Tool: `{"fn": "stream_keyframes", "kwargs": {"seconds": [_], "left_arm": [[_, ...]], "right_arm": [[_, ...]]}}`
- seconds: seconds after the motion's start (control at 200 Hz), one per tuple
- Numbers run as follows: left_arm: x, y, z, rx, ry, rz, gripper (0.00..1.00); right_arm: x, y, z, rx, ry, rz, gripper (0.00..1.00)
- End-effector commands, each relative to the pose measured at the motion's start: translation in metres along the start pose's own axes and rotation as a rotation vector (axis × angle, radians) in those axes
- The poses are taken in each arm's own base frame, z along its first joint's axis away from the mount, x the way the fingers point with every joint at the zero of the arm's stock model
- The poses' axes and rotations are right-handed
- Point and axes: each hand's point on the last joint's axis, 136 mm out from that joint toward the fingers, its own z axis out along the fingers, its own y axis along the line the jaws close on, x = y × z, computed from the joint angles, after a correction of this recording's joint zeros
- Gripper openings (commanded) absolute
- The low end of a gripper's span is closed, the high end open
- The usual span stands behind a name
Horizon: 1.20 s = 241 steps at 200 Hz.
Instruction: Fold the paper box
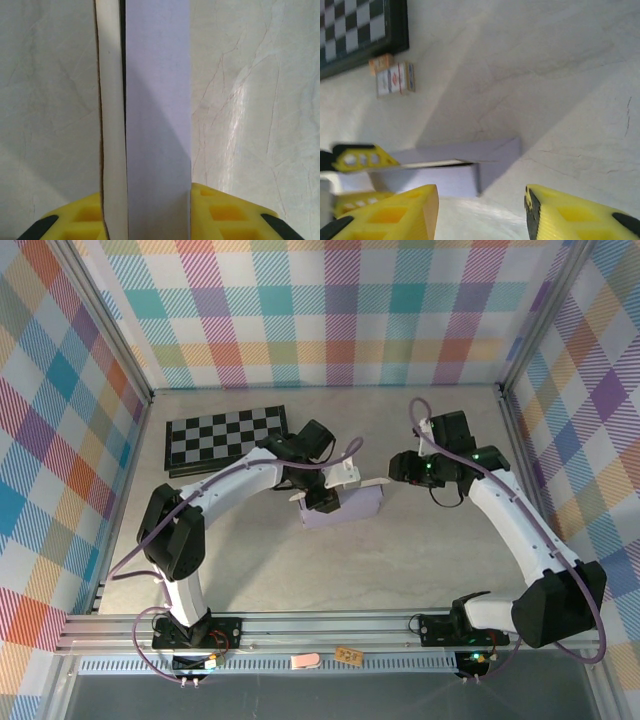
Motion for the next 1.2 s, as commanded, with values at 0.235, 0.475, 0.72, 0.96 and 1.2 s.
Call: {"fn": "stream_keyframes", "kwargs": {"seconds": [0.235,0.475,0.72,0.96,1.2], "left_arm": [[0.045,-0.012,-0.014,0.057,0.073,-0.003,0.31],[0.049,-0.008,-0.012,0.067,0.054,-0.029,0.31],[0.049,0.003,-0.010,0.069,0.041,-0.047,0.31],[0.049,0.006,-0.008,0.067,0.040,-0.045,0.31],[0.050,0.007,-0.007,0.065,0.044,-0.049,0.31]], "right_arm": [[0.004,0.040,0.020,-0.265,0.039,-0.551,0.45],[-0.002,0.061,0.041,-0.372,0.162,-0.582,0.45],[0.003,0.059,0.045,-0.364,0.191,-0.594,0.45],[0.002,0.045,0.056,-0.288,0.211,-0.608,0.45],[-0.003,0.047,0.063,-0.286,0.215,-0.626,0.47]]}}
